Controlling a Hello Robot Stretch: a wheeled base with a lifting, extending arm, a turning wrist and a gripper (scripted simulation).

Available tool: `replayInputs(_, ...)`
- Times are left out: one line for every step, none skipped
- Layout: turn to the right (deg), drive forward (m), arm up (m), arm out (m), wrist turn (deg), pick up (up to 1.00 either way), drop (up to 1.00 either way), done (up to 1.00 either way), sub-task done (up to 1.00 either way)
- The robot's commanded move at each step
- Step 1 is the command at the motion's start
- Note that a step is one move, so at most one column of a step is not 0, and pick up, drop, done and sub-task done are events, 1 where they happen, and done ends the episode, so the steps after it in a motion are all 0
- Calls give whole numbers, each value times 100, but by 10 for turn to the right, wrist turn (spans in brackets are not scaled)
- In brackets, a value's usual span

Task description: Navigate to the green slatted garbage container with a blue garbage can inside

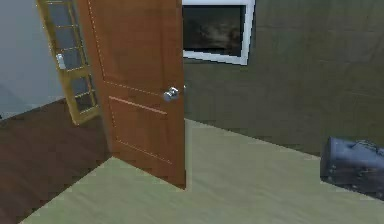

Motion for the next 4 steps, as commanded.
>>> replayInputs(-390,0,0,0,0,0,0,0,0)
replayInputs(0,100,0,0,0,0,0,0,0)
replayInputs(0,100,0,0,0,0,0,0,0)
replayInputs(0,100,0,0,0,0,0,0,0)
